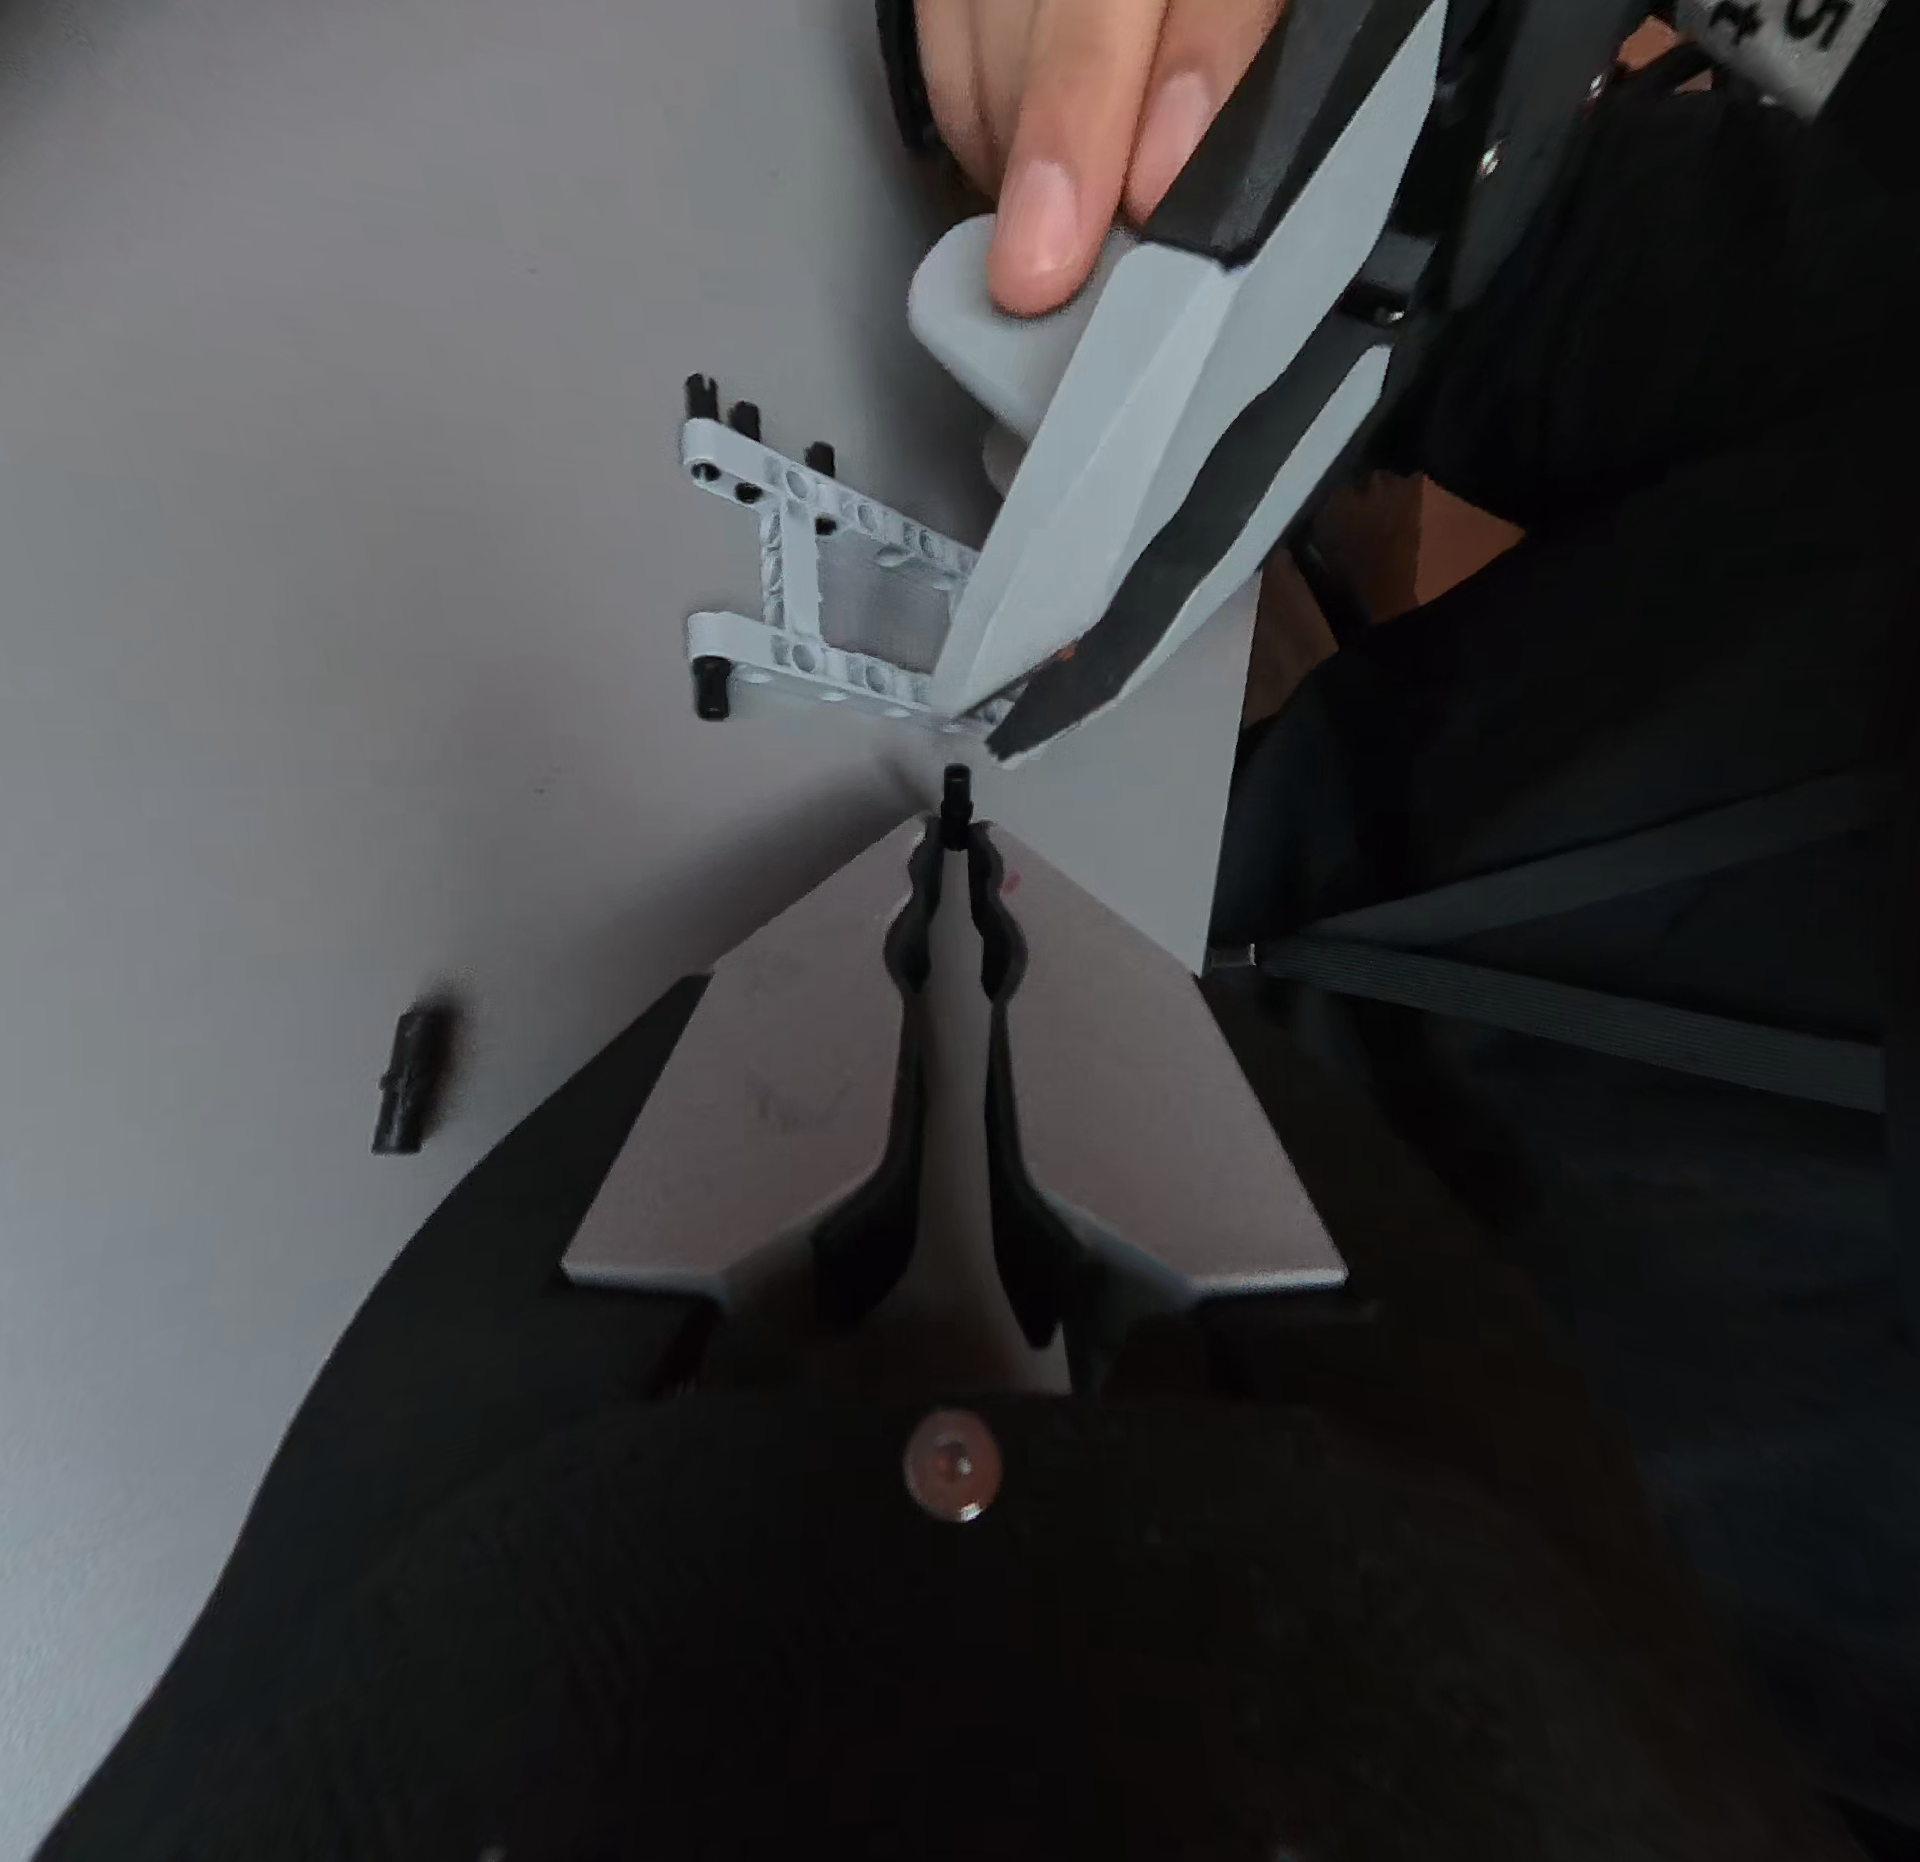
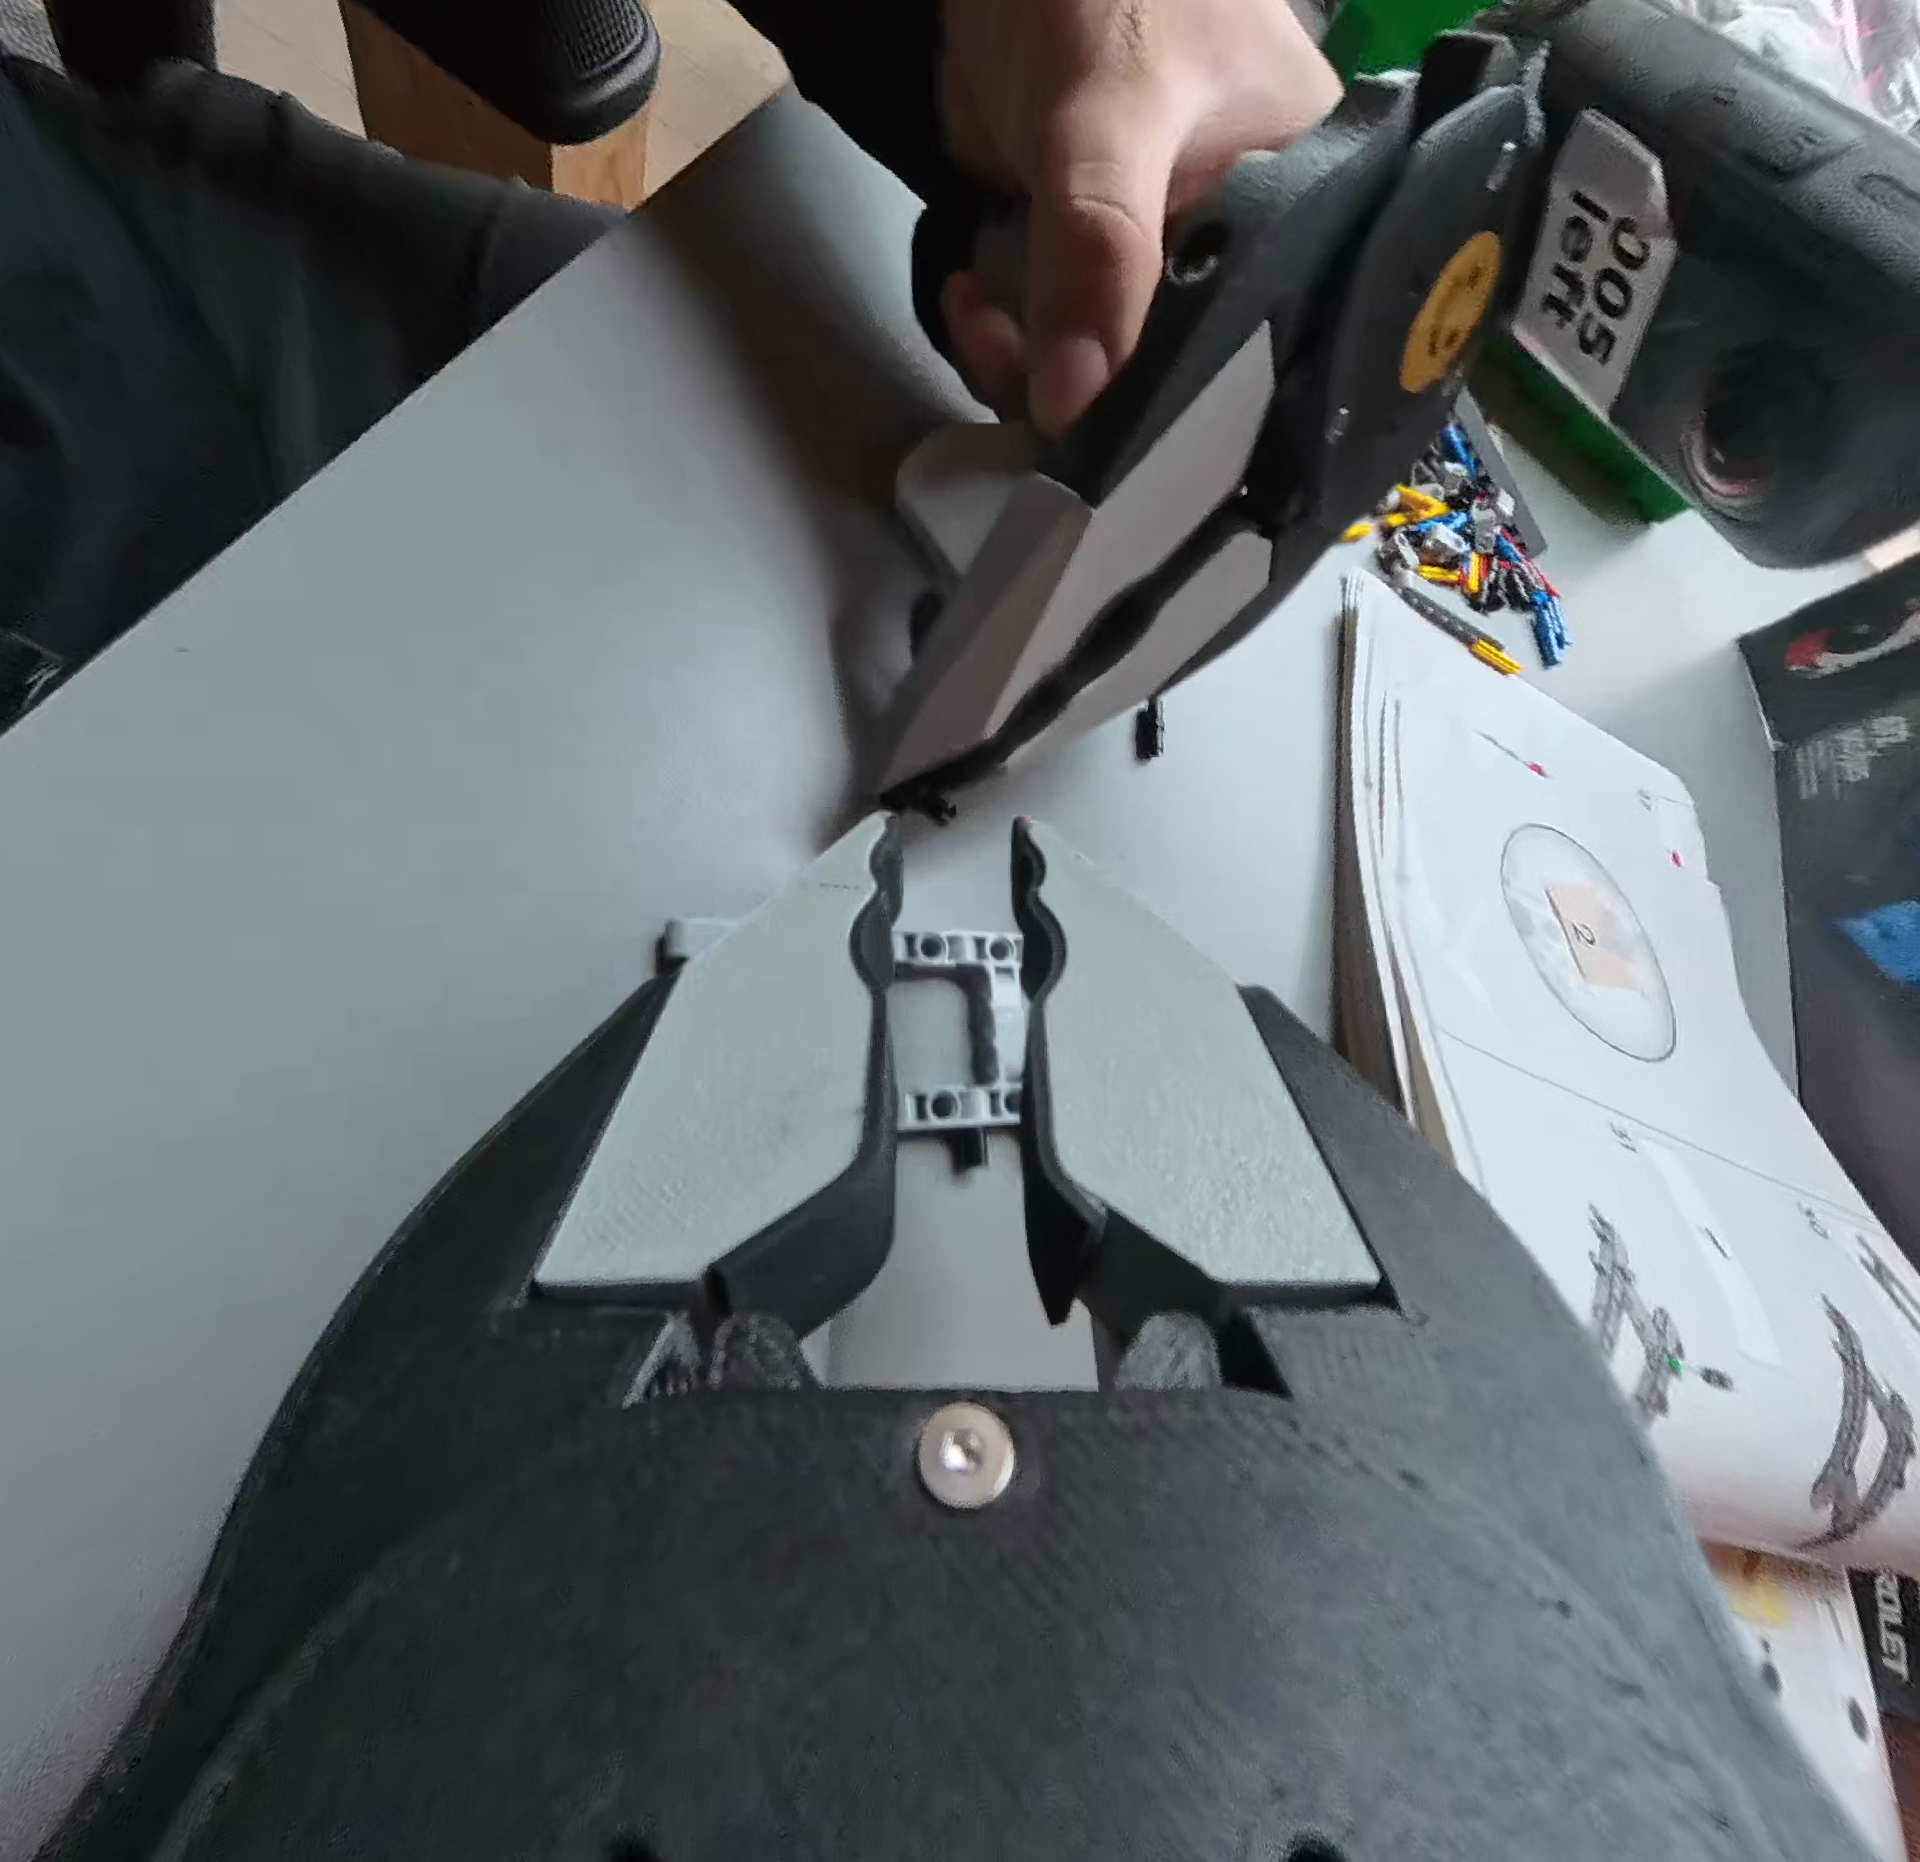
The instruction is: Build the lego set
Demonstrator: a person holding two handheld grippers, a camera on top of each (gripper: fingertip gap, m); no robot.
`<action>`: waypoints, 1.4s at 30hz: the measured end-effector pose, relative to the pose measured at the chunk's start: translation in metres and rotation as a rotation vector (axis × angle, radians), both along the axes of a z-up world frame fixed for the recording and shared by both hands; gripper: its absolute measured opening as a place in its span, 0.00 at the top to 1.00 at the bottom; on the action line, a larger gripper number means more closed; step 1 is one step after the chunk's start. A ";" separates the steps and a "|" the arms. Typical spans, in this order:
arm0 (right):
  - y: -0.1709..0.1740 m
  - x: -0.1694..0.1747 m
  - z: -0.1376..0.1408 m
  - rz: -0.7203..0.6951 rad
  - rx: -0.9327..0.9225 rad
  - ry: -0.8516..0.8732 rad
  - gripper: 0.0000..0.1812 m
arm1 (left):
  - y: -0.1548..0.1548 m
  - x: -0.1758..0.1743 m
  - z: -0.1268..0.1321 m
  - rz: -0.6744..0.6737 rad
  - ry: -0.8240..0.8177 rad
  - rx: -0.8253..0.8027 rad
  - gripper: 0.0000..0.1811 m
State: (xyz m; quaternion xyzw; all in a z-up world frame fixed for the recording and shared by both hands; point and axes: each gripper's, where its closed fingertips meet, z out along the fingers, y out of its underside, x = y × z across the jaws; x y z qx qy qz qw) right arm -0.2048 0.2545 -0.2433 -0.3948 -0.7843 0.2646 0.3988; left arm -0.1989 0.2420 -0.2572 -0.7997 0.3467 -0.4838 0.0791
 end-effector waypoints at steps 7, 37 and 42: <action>-0.009 -0.002 -0.007 0.062 0.099 0.005 0.97 | -0.004 0.004 0.000 -0.050 0.023 0.012 0.99; 0.014 0.001 -0.009 -0.044 0.113 -0.004 1.00 | 0.022 0.002 0.006 0.158 -0.113 0.000 0.99; 0.015 0.001 -0.009 -0.051 0.117 -0.006 0.99 | 0.023 0.002 0.006 0.163 -0.111 -0.003 0.99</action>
